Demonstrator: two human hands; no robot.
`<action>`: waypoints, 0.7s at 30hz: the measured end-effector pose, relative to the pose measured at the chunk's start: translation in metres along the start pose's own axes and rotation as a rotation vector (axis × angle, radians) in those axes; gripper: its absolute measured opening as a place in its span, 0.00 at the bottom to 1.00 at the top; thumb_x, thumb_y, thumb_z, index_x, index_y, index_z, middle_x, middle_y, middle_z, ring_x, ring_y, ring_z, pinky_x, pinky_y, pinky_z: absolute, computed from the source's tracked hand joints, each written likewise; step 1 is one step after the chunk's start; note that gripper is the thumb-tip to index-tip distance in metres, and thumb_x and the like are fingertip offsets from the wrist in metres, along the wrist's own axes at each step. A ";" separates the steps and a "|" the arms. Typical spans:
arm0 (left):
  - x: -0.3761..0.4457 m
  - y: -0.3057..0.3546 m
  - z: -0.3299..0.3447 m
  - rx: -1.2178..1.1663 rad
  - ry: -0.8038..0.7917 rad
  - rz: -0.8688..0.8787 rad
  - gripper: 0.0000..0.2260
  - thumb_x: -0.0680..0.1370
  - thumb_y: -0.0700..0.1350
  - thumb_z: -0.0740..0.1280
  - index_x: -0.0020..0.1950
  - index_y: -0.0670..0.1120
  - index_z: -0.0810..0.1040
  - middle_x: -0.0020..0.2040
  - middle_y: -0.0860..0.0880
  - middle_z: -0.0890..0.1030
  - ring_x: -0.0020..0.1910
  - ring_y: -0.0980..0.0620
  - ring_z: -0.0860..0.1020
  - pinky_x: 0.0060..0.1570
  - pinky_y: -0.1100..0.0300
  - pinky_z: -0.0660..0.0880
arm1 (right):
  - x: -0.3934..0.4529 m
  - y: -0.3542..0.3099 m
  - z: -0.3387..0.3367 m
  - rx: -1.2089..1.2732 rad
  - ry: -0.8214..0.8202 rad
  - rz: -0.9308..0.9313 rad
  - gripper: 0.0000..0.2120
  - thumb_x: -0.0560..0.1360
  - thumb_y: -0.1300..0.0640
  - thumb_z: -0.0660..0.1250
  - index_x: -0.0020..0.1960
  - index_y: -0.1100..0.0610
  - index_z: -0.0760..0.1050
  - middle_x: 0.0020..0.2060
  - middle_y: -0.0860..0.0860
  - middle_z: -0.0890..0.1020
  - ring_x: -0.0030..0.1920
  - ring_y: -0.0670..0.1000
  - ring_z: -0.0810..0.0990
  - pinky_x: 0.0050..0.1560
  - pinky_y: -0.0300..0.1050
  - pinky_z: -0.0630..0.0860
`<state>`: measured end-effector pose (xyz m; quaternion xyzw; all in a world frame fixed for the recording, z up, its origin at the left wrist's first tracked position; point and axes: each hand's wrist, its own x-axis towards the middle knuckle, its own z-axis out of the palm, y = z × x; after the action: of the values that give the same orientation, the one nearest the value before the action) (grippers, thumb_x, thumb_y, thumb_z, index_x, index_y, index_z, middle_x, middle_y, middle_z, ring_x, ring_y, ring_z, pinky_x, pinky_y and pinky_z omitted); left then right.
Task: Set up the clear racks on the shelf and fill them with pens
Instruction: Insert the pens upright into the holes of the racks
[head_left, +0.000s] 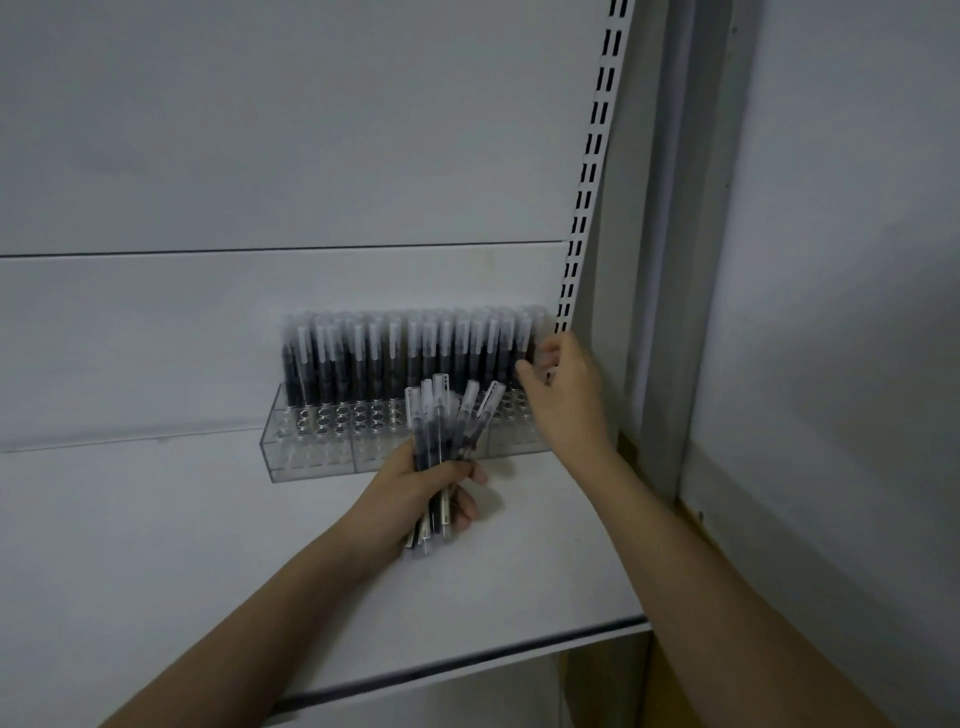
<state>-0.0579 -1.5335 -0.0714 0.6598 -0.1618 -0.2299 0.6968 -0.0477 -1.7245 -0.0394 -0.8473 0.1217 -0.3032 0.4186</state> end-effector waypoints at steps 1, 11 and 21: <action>0.000 0.001 0.000 -0.025 0.010 0.009 0.03 0.80 0.35 0.63 0.51 0.36 0.76 0.37 0.41 0.82 0.30 0.45 0.79 0.29 0.56 0.74 | -0.011 -0.002 -0.001 0.091 0.009 0.015 0.09 0.80 0.54 0.66 0.56 0.56 0.72 0.48 0.48 0.77 0.46 0.47 0.76 0.45 0.38 0.71; -0.004 0.002 0.005 -0.105 -0.001 0.068 0.06 0.80 0.32 0.62 0.56 0.36 0.75 0.44 0.40 0.83 0.32 0.43 0.80 0.31 0.55 0.79 | -0.050 -0.015 -0.002 0.438 -0.332 0.136 0.01 0.77 0.56 0.71 0.48 0.53 0.80 0.41 0.48 0.83 0.40 0.45 0.81 0.42 0.39 0.79; -0.001 0.000 0.002 -0.131 0.024 0.054 0.07 0.80 0.34 0.63 0.57 0.33 0.74 0.49 0.41 0.85 0.37 0.42 0.84 0.37 0.56 0.81 | -0.019 -0.022 -0.034 0.391 -0.010 0.105 0.05 0.79 0.58 0.68 0.54 0.52 0.79 0.42 0.45 0.84 0.39 0.38 0.82 0.41 0.32 0.77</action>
<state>-0.0598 -1.5349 -0.0713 0.6109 -0.1557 -0.2135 0.7463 -0.0844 -1.7232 -0.0139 -0.7440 0.1022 -0.2945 0.5910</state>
